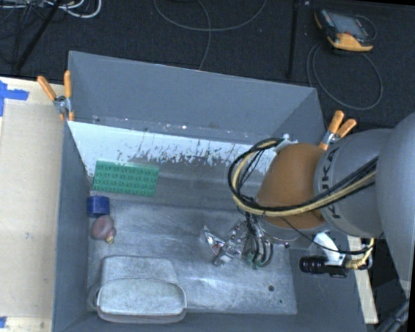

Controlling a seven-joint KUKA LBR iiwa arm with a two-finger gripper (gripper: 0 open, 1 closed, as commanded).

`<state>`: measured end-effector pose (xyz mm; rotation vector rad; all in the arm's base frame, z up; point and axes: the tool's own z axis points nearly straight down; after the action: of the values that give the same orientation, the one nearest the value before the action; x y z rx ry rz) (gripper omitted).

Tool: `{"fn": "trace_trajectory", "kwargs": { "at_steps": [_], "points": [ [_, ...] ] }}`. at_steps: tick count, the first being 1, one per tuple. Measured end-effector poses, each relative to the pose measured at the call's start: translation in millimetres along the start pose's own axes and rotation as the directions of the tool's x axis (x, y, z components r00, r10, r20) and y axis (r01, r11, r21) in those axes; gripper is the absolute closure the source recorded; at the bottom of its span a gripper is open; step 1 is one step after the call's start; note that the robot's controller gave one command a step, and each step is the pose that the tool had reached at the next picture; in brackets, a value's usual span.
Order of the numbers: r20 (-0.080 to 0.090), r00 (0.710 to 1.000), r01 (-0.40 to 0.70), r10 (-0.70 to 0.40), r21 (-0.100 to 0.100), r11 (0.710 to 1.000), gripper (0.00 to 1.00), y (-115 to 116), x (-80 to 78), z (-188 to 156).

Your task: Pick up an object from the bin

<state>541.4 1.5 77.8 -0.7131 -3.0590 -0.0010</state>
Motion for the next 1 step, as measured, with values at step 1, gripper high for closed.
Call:
{"fn": "trace_trajectory", "kwargs": {
  "at_steps": [1],
  "points": [
    [0.006,1.0,0.003,-0.003,-0.003,1.0,1.0,0.7,-1.4,-71.8]
  ]
}}
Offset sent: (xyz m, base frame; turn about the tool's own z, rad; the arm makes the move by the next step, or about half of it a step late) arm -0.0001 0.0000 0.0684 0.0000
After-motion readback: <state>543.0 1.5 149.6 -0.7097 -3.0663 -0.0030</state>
